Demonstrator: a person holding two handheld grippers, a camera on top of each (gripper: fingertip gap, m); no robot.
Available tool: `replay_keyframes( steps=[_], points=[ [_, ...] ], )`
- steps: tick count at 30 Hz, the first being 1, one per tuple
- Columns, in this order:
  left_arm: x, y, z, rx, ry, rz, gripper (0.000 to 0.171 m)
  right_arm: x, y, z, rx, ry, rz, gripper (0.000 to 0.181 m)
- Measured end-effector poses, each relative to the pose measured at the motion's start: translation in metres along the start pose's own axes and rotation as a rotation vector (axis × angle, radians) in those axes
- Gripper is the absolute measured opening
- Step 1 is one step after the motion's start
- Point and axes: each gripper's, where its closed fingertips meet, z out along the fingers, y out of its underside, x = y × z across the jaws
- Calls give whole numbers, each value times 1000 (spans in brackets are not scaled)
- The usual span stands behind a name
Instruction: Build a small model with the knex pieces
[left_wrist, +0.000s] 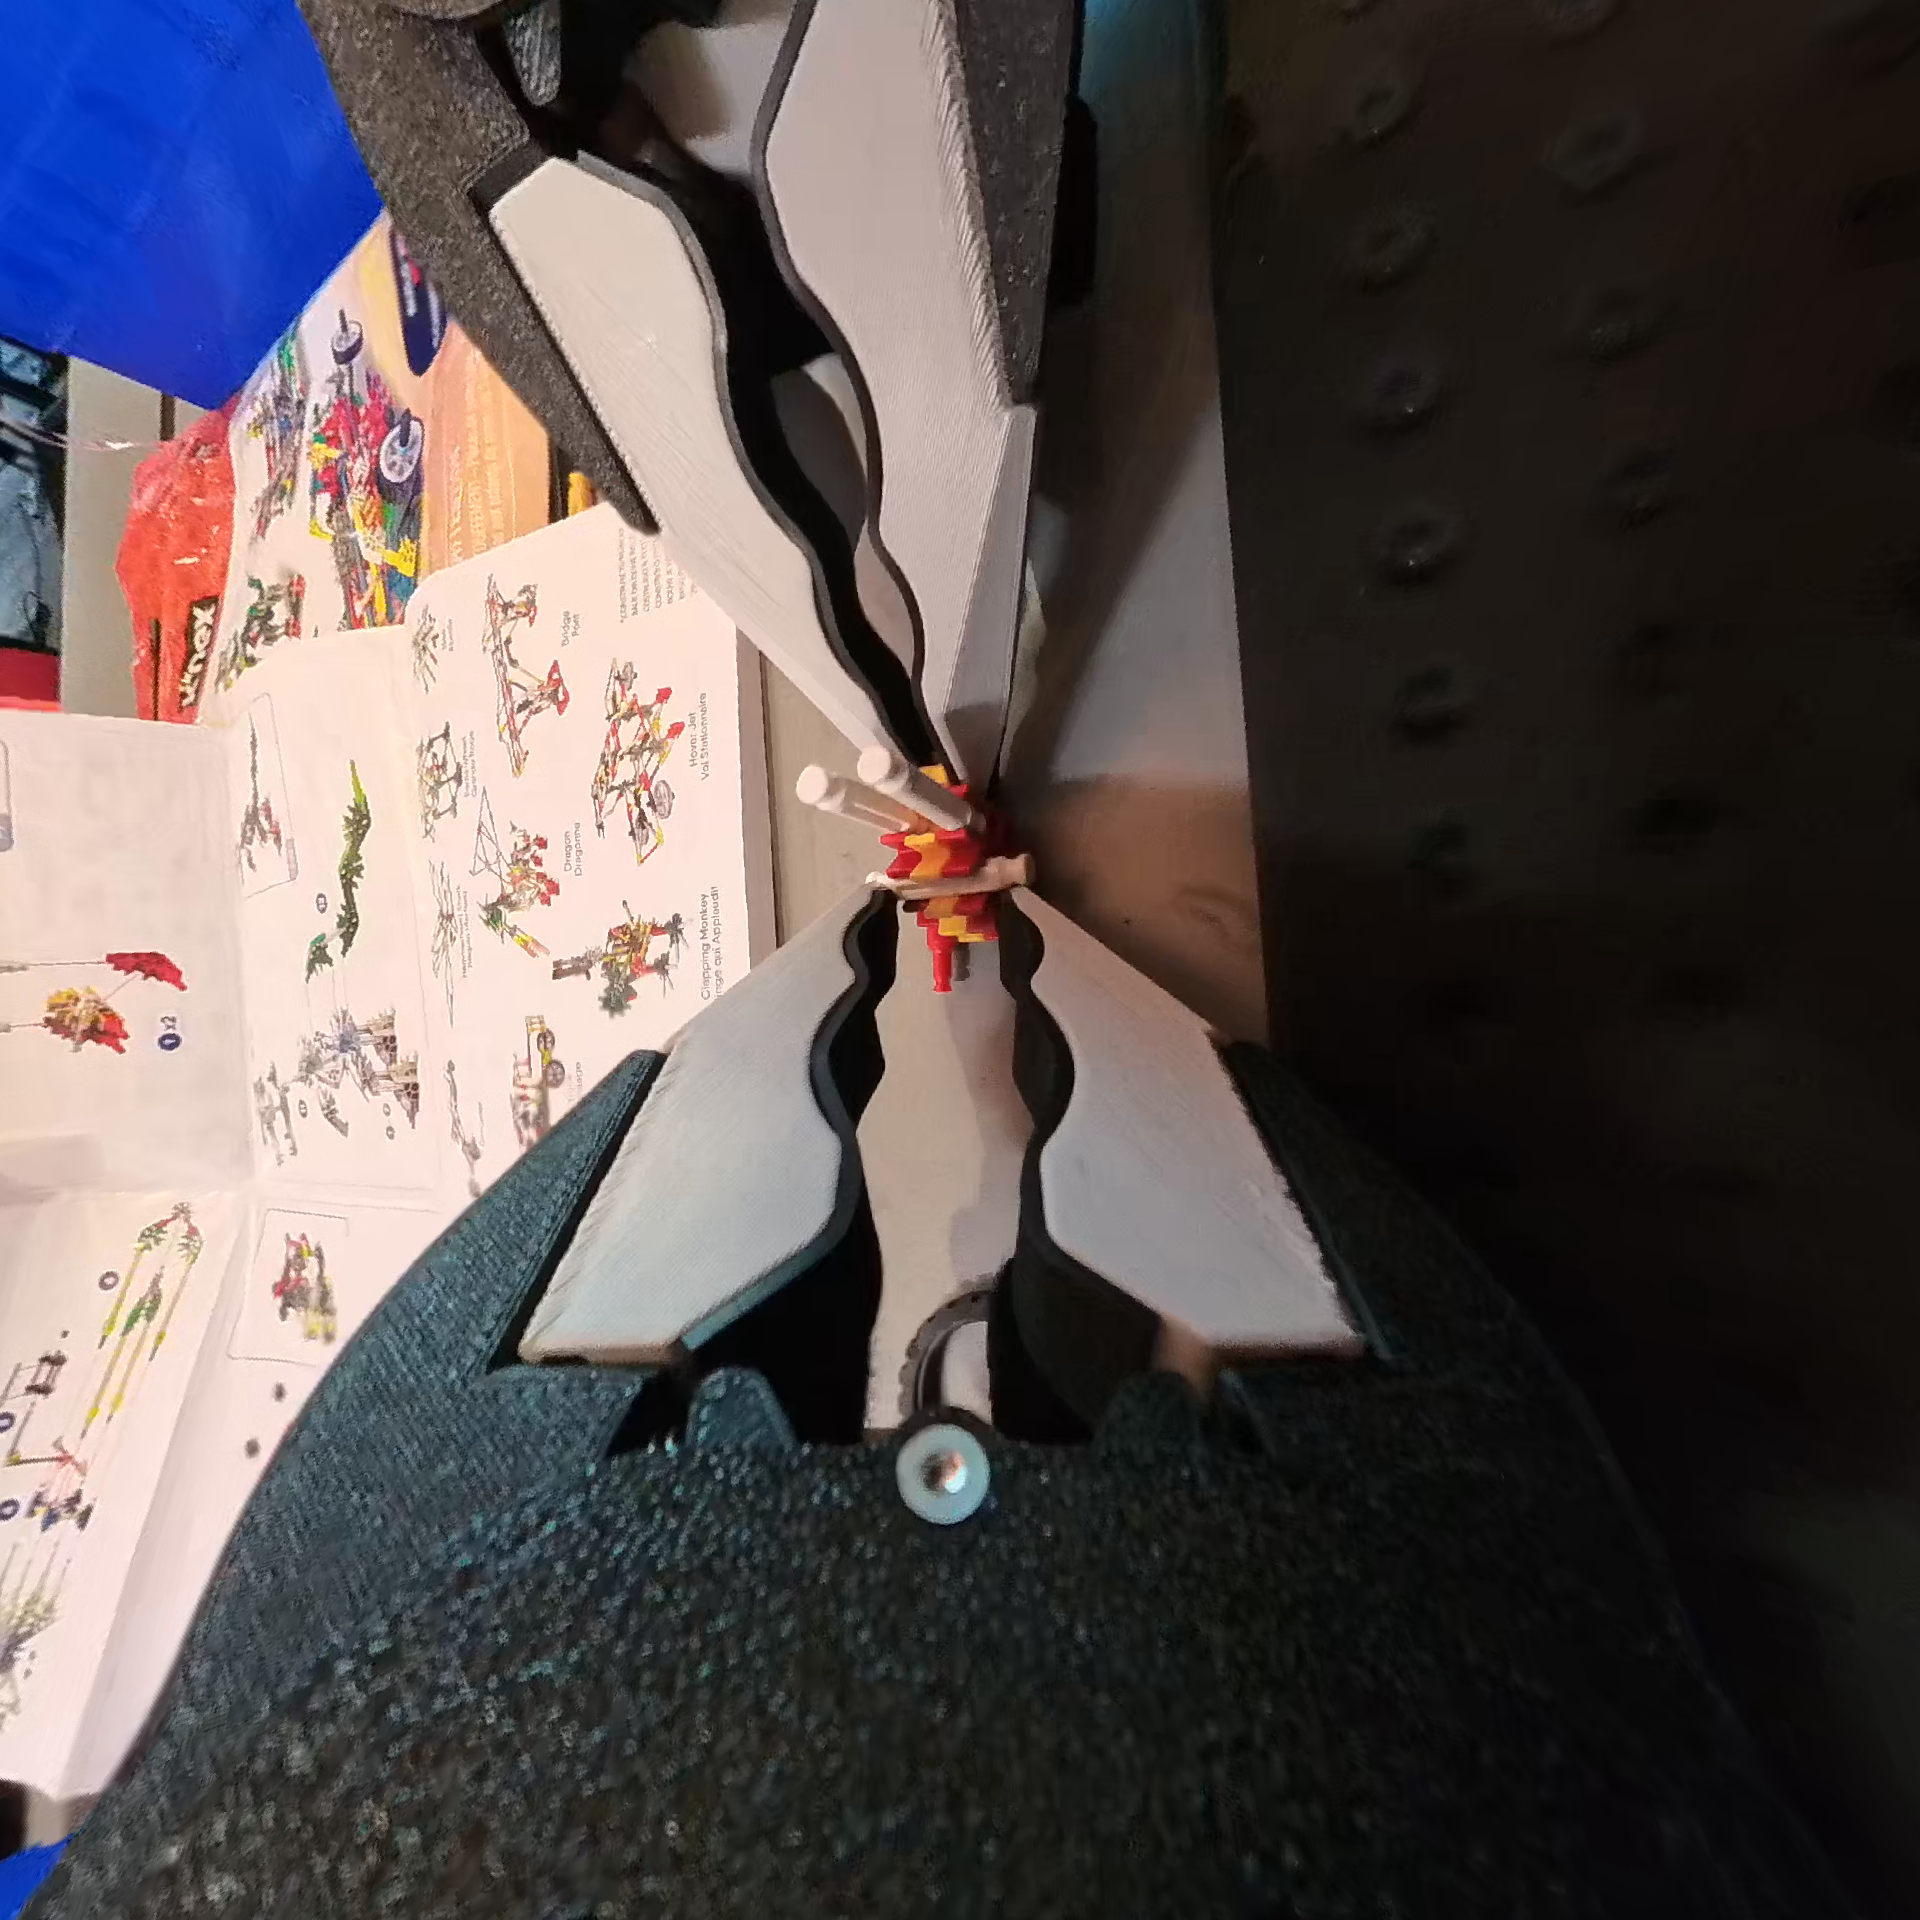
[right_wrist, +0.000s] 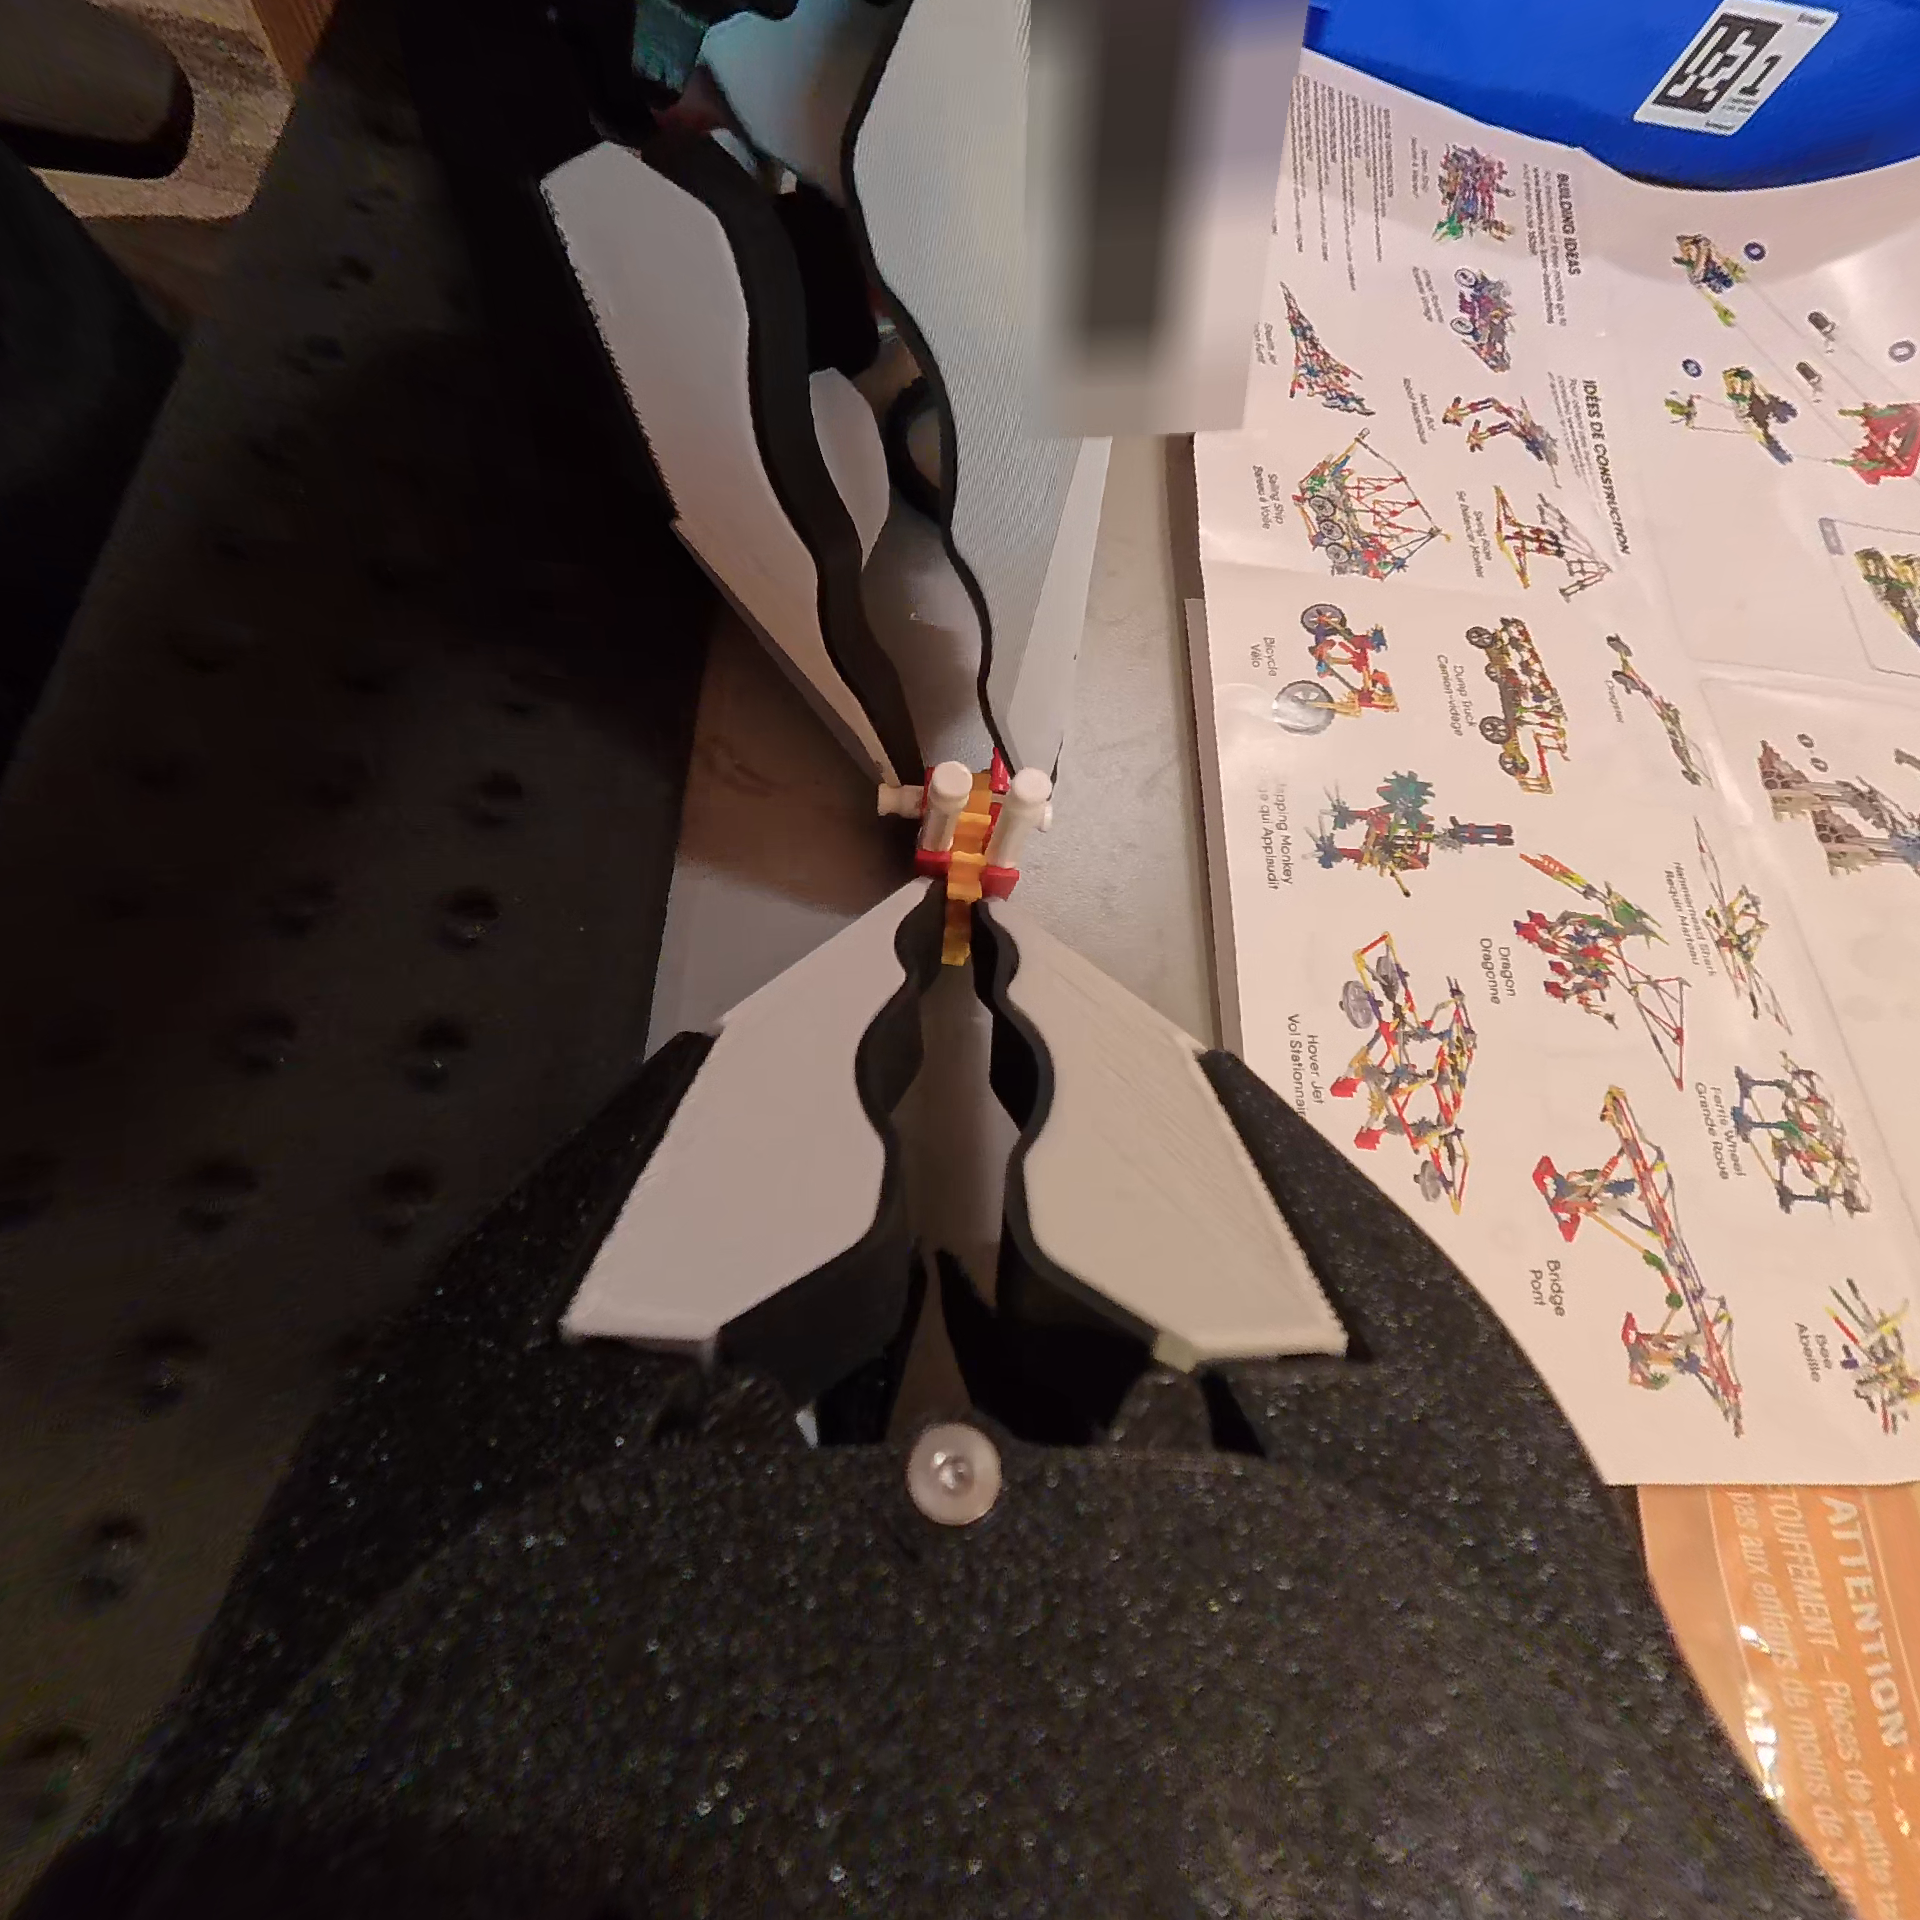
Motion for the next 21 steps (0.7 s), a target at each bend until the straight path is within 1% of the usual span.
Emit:
replay_keyframes(
  steps=[4, 10, 11, 13, 14, 16, 18, 21],
  points=[
    [0, 0, 0, -3, -5, -7, 12, 0, 0, 0, -2, 1, -7, 0],
    [1, -2, 1, -17, 13, 38, 11, 0, -1, 1, 2, -1, -13, 0],
    [9, -5, 3, -4, 59, 30, 16, 0, -2, 4, -6, 13, -33, 0],
    [10, -7, 5, 11, 76, 18, 21, 2, 0, 7, -28, 29, -43, 0],
    [9, -6, 5, 18, 74, -16, 21, 3, 1, 7, -28, 29, -36, 2],
    [10, -4, 4, 17, 60, -14, 22, 2, 0, 8, -28, 20, -42, 3],
    [9, -3, 3, 28, 85, -39, 23, 2, 1, 8, -28, -2, -32, 4],
    [7, -4, 2, 30, 45, 0, 25, 3, 1, 7, -23, 3, -27, 6]
  ],
)
